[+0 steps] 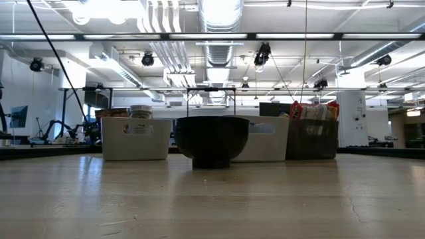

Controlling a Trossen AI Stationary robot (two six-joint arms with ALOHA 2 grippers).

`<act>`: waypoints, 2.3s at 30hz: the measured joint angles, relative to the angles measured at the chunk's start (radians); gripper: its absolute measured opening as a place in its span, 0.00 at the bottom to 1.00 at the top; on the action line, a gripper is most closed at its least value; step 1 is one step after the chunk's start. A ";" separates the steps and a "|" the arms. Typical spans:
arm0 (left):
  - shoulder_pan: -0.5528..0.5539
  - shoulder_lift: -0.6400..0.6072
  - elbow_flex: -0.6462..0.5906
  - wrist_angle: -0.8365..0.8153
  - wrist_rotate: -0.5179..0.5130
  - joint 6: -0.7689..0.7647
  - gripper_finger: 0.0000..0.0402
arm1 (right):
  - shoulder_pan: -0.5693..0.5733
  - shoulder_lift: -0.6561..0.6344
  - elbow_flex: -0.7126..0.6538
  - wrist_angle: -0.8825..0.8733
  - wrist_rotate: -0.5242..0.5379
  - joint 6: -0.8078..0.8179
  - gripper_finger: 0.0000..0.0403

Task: Pick & Place Food Item
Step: Put the red seasoning can into the left white bin

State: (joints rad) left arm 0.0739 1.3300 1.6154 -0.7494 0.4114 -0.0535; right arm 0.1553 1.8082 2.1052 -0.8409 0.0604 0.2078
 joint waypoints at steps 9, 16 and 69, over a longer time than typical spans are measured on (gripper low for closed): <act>-0.033 0.050 -0.001 -0.121 0.005 0.035 0.77 | -0.027 0.025 0.000 0.032 -0.023 0.021 0.42; -0.049 0.077 -0.002 -0.132 -0.016 0.081 0.77 | -0.035 0.025 0.000 0.043 -0.065 0.022 0.42; -0.053 0.069 0.002 -0.196 0.002 0.023 0.51 | -0.035 0.055 -0.039 0.059 -0.149 0.065 0.70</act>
State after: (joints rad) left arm 0.0212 1.3995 1.6173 -0.9458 0.4136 -0.0302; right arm 0.1204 1.8629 2.0663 -0.7821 -0.0887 0.2728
